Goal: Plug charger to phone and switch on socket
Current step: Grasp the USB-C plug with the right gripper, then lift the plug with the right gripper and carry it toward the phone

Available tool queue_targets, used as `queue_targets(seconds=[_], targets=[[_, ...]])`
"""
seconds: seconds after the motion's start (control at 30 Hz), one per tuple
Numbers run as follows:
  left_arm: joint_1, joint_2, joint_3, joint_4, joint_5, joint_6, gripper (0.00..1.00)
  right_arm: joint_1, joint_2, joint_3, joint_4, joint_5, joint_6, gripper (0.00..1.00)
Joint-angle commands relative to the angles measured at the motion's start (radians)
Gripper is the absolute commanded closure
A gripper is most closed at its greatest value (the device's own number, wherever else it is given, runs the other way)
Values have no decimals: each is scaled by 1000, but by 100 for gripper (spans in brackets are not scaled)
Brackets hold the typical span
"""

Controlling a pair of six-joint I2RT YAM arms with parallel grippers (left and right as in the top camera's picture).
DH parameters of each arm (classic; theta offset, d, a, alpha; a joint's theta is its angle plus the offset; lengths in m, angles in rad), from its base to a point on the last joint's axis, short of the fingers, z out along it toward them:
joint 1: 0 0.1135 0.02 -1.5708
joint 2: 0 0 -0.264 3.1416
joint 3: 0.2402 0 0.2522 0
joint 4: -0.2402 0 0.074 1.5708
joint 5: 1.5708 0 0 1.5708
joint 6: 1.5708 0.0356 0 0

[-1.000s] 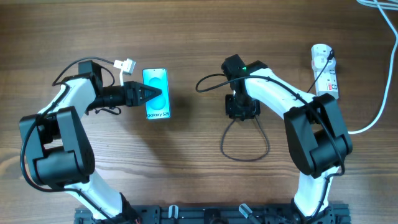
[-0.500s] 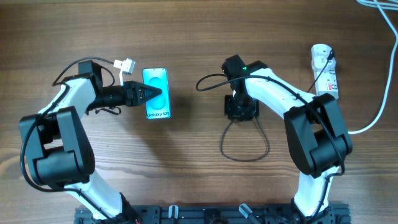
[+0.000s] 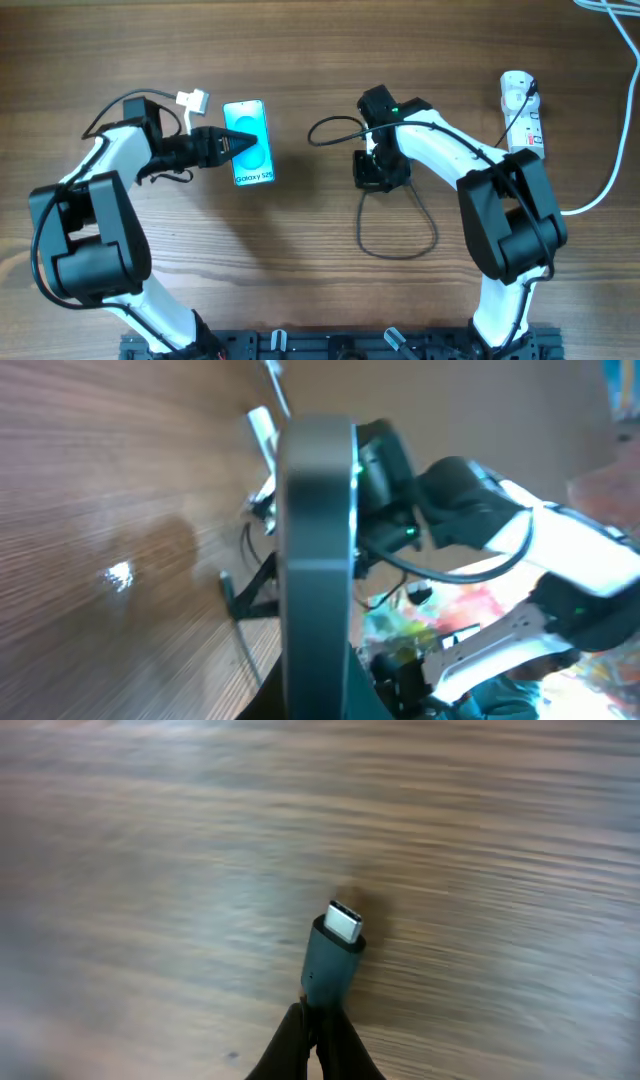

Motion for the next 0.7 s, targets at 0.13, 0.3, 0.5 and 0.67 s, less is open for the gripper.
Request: queue_targets(seconds=[0.13, 0.3, 0.5, 0.67], targets=[[68, 3, 0, -120, 103, 40, 96, -97, -109, -17, -8, -620, -511, 96], [84, 3, 0, -148, 103, -44, 96, -109, -191, -17, -48, -782, -650, 96], [86, 3, 2, -39, 102, -363, 96, -73, -196, -17, -121, -953, -781, 96], [81, 3, 2, 81, 103, -515, 96, -18, -196, -17, -85, -1020, -767, 96]])
